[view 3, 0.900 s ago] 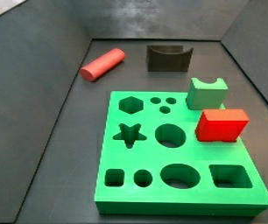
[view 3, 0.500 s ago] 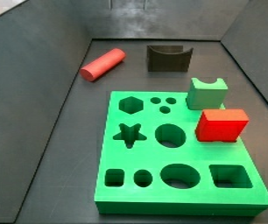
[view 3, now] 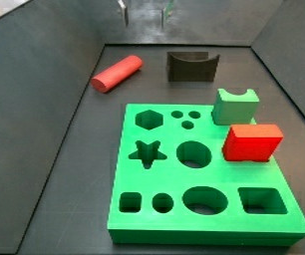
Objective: Pick up the oval object. Move up. Place the oval object on the fixture. Regrasp the oval object. Move to above the board. Insert the oval object.
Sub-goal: Pick up the oval object.
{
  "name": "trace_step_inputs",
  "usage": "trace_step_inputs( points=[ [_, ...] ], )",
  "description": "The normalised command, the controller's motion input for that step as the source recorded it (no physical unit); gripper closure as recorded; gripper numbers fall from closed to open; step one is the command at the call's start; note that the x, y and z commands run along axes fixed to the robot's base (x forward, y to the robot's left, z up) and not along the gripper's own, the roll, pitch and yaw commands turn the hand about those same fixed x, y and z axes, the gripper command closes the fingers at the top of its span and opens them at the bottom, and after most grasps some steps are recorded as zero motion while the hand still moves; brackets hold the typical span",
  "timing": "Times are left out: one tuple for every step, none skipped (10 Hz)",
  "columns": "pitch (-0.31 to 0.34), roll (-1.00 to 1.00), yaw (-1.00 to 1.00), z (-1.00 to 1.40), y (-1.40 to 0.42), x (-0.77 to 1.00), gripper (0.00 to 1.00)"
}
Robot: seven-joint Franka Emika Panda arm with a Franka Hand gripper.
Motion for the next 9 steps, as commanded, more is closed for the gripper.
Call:
trace_step_inputs(
  points=[
    [-0.049, 0.11, -0.49, -0.45, 0.00, -0.05, 0.00],
    [-0.060, 0.10, -0.39, -0.43, 0.00, -0.18, 0.00],
    [-0.036, 0.13, -0.34, -0.42, 0.00, -0.25, 0.00],
    [-0.029, 0.13, -0.34, -0.41, 0.00, -0.25, 0.00],
    [-0.017, 0.12, -0.34, -0.40, 0.07, -0.23, 0.00],
    [0.000, 0.15, -0.33, -0.41, 0.07, -0.23, 0.00],
    [-0.003, 0.13, -0.31, -0.39, 0.11, -0.17, 0.00],
    [-0.016, 0.10, -0.33, -0.42, 0.14, -0.13, 0.00],
    [-0.017, 0.10, -0.33, -0.45, 0.17, -0.11, 0.00]
  ],
)
